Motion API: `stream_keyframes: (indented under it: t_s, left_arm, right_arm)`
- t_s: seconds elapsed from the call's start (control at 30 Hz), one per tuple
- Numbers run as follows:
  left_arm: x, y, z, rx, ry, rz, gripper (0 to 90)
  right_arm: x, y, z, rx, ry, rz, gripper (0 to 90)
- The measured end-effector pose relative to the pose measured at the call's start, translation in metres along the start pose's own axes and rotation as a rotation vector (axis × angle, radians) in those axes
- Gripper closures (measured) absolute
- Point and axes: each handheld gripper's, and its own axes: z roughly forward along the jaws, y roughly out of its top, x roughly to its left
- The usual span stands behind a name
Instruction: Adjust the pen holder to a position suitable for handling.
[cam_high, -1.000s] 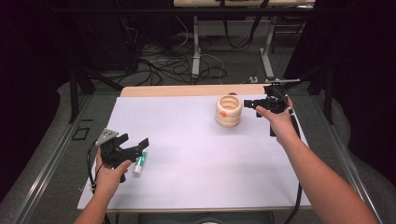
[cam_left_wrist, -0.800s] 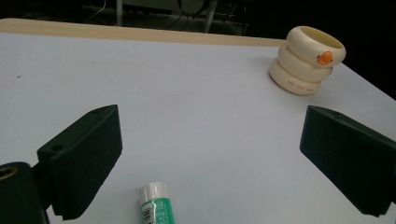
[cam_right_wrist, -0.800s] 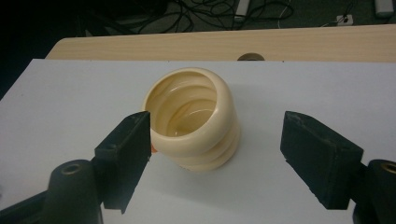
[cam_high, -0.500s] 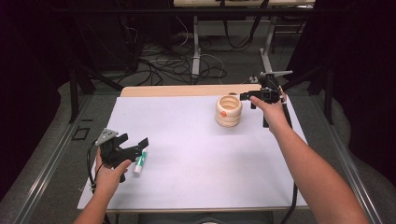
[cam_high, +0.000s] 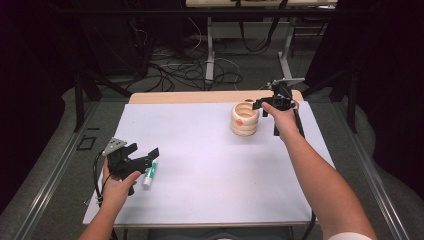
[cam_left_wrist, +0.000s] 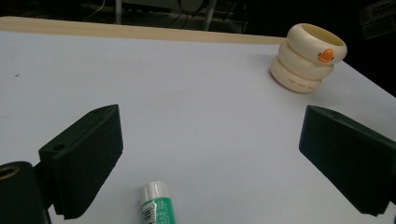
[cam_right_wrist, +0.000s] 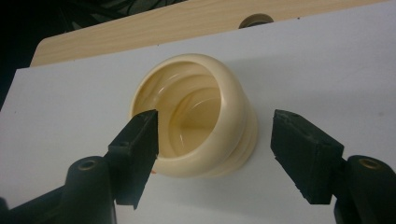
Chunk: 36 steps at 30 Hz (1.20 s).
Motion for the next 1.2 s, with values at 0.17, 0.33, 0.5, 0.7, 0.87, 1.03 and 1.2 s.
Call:
stream_keyframes:
  t_s: [0.17, 0.33, 0.5, 0.7, 0.87, 1.03, 1.2]
  left_arm:
    - [0.001, 0.000, 0.000, 0.000, 0.001, -0.002, 6.7]
    - [0.002, 0.000, 0.000, 0.000, 0.002, -0.002, 6.9]
    - [0.002, 0.000, 0.000, 0.001, 0.001, -0.003, 7.0]
    - [0.002, 0.000, 0.000, 0.000, 0.001, -0.002, 7.1]
    - [0.002, 0.000, -0.001, 0.000, 0.001, -0.002, 7.1]
    - [0.002, 0.000, -0.001, 0.002, 0.000, -0.004, 7.2]
    - [0.003, 0.000, -0.001, 0.000, 0.001, -0.003, 7.2]
  right_arm:
    - [-0.003, 0.001, 0.010, 0.012, -0.009, 0.003, 36.9]
    - [-0.006, 0.002, 0.019, 0.019, -0.006, 0.050, 41.1]
    - [-0.010, 0.002, 0.026, 0.030, 0.009, 0.088, 44.6]
    - [-0.010, 0.002, 0.031, 0.050, 0.000, 0.113, 45.3]
    - [-0.010, 0.001, 0.038, 0.058, -0.014, 0.126, 46.8]
    - [-0.013, 0.001, 0.041, 0.068, -0.006, 0.147, 48.1]
    - [-0.019, 0.002, 0.045, 0.095, 0.014, 0.175, 49.3]
